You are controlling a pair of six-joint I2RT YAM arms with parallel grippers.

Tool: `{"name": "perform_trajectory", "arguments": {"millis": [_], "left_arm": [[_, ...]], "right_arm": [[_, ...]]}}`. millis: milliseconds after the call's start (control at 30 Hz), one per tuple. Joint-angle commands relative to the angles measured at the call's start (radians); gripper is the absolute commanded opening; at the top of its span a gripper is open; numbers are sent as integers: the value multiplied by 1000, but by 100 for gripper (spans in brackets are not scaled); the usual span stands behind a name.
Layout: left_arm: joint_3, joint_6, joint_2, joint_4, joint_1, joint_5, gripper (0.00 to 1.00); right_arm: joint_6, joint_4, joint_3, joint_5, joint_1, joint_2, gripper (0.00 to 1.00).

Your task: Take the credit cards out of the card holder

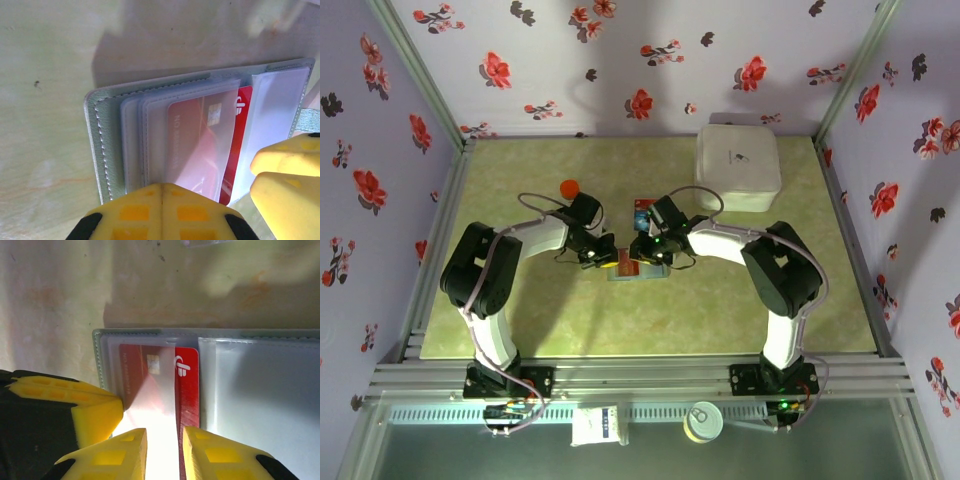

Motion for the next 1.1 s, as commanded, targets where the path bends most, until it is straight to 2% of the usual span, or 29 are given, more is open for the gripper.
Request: {"name": "perform_trajectory", "arguments": {"millis": [0,233,500,1067], "left_arm": [[0,33,42,-32,6,-29,0],[13,39,50,-43,14,-33,0],[22,41,59,-49,14,-28,0],[23,39,65,-43,14,-21,0]], "right_arm": [[13,19,-15,-20,-14,26,25],[12,16,-20,-22,-23,45,26],[50,121,-41,-94,-25,50,23],[73,164,-74,-102,-28,10,17]]}}
